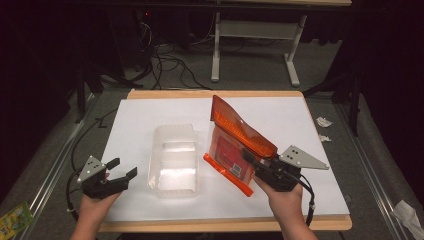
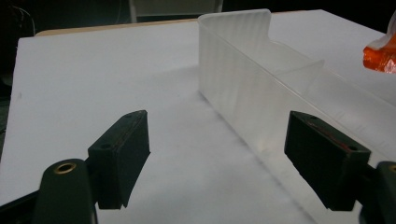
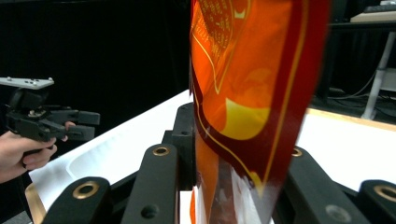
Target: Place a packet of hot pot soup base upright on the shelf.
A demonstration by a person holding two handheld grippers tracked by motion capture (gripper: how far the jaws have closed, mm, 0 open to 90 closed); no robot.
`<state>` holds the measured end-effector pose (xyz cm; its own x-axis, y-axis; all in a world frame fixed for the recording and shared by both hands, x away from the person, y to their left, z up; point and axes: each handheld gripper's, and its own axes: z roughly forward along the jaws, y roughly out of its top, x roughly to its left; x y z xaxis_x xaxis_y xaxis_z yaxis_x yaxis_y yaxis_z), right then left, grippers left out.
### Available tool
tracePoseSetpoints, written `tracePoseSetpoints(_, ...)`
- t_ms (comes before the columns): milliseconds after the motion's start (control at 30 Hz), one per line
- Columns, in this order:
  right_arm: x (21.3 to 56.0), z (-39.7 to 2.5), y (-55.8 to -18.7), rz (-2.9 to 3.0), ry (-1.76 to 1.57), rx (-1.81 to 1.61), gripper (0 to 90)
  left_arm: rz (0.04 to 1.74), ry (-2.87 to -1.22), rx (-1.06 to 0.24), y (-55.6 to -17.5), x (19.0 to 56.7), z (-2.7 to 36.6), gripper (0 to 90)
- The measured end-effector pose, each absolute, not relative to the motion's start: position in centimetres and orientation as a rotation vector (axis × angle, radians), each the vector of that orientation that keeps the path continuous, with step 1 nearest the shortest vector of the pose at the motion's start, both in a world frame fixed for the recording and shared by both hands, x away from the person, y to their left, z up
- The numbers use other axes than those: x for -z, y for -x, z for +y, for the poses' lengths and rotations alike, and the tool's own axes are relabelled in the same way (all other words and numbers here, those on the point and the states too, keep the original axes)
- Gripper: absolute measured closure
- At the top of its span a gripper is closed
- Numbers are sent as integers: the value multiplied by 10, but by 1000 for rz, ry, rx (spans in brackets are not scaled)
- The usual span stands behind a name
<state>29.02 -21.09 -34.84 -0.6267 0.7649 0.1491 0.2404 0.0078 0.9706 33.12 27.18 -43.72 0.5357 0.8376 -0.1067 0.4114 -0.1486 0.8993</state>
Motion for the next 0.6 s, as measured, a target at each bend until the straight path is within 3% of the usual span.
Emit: tracePoseSetpoints(600,330,-169,-311,1901,-973,-1713,726,1049,-1789,-551,-333,439,274,216)
